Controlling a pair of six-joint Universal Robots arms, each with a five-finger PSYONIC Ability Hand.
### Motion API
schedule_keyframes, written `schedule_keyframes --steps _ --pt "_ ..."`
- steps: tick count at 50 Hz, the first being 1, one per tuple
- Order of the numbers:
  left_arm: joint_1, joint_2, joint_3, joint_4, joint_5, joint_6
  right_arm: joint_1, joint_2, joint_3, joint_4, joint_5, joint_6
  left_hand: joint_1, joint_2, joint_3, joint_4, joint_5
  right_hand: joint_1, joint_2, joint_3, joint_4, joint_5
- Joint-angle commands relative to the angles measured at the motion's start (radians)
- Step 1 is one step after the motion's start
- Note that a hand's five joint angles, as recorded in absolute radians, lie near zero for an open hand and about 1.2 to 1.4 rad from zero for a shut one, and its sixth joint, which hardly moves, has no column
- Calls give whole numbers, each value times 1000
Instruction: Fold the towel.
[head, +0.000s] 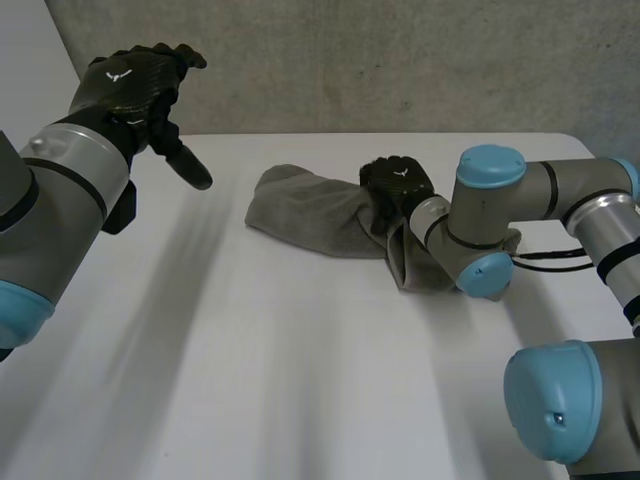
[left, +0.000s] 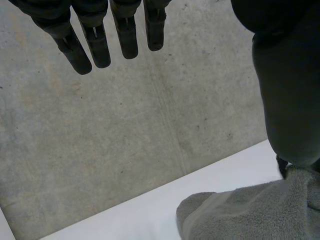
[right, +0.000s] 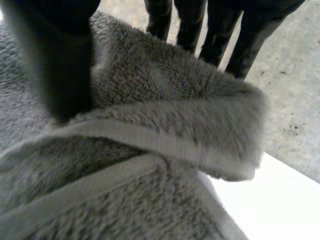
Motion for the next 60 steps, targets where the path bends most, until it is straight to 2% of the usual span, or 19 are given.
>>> schedule_keyframes --steps 1,6,8,9,11,13,14,15,17,21,22,23,24,25,28,33,40,52,60 --pt "0 -11 1 -2 0 0 18 -86 4 76 -9 -48 -88 -74 -64 -84 -215 731 712 745 744 727" --pt "-2 -11 -1 -2 -1 0 41 -247 70 205 -109 -62 -88 -74 -64 -84 -215 731 712 745 744 727" --pt "-3 -8 -1 -4 -3 0 74 -348 186 303 -257 -120 -91 -77 -67 -87 -218 731 712 745 744 727" --pt "-3 -8 -1 -4 -3 0 75 -349 187 303 -258 -120 -91 -77 -67 -87 -218 731 712 745 744 727" --pt "-3 -3 -3 -5 -5 0 102 -401 274 358 -322 -196 -91 -77 -67 -87 -218 731 712 745 744 727" --pt "-5 6 -12 -5 -5 0 157 -520 527 465 -397 -452 -88 -74 -65 -84 -215 731 712 745 744 727" --pt "-5 14 -21 -4 -3 1 176 -583 668 507 -392 -602 -91 -77 -67 -87 -218 731 712 745 744 727" --pt "-5 14 -21 -4 -3 1 176 -583 670 507 -391 -604 -91 -77 -67 -87 -218 731 712 745 744 727" --pt "-5 35 -35 -4 -1 0 196 -692 935 541 -359 -900 -91 -77 -67 -87 -218 731 712 745 744 727" --pt "-5 44 -61 -2 2 1 202 -784 1140 514 -324 -1106 -88 -74 -65 -84 -215 731 712 745 744 727" --pt "-6 44 -73 -2 3 0 202 -824 1200 466 -318 -1133 -91 -77 -67 -87 -218 415 396 429 428 412" --pt "-6 44 -73 -2 3 0 202 -824 1201 466 -318 -1133 -91 -77 -67 -87 -218 412 393 426 425 408" --pt "-8 44 -87 -2 5 0 193 -851 1229 399 -310 -1119 -88 -74 -65 -84 -215 -271 -290 -257 -258 -275" --pt "-12 41 -99 -1 8 0 187 -871 1249 322 -306 -1084 -88 -74 -64 -84 -215 -491 -510 -477 -478 -494" --pt "-14 30 -113 7 9 0 187 -892 1265 251 -301 -1029 -91 -77 -67 -87 -218 -491 -510 -477 -478 -494" --pt "-41 -20 -164 62 15 1 147 -1031 1299 86 -289 -776 -88 -74 -64 -84 -215 -491 -510 -477 -478 -494" --pt "-95 -78 -197 65 15 39 32 -1117 1364 65 -286 -616 -79 -65 -56 -75 -206 -491 -510 -477 -478 -494" --pt "-176 -221 -256 131 83 306 -109 -1128 1490 72 -276 -711 -91 -77 -67 -87 -218 -491 -510 -477 -478 -494" --pt "-212 -285 -254 133 196 333 -151 -1112 1524 84 -281 -752 -91 -77 -67 -87 -218 -491 -510 -477 -478 -494"
